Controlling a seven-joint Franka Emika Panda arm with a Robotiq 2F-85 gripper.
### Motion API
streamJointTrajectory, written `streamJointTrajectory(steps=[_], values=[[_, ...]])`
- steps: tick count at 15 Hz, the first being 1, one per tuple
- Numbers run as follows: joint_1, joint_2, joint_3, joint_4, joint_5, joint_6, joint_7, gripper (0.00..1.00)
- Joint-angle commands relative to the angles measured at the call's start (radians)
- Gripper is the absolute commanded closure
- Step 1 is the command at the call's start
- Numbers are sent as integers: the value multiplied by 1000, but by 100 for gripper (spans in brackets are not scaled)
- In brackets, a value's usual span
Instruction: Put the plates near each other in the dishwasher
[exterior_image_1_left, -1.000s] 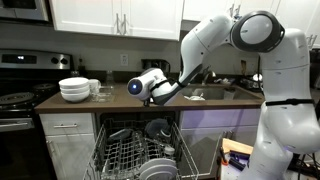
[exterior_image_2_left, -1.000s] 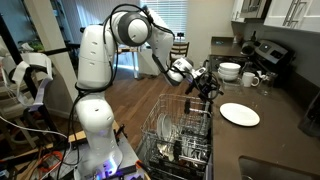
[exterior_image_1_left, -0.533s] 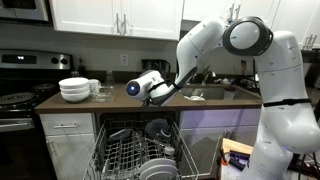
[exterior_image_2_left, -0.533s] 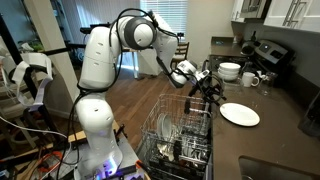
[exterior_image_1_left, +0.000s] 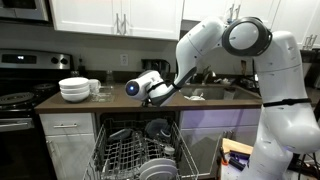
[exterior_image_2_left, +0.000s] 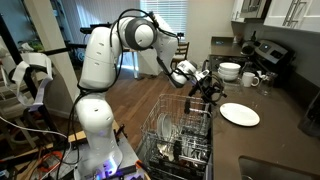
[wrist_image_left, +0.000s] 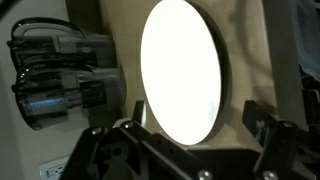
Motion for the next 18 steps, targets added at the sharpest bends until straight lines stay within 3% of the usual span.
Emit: streamJointTrajectory(steps=[1,18], values=[[-5,-9,22,-14,3,29,-16,0],[-3,6,10,4,-18,-8,16,0]])
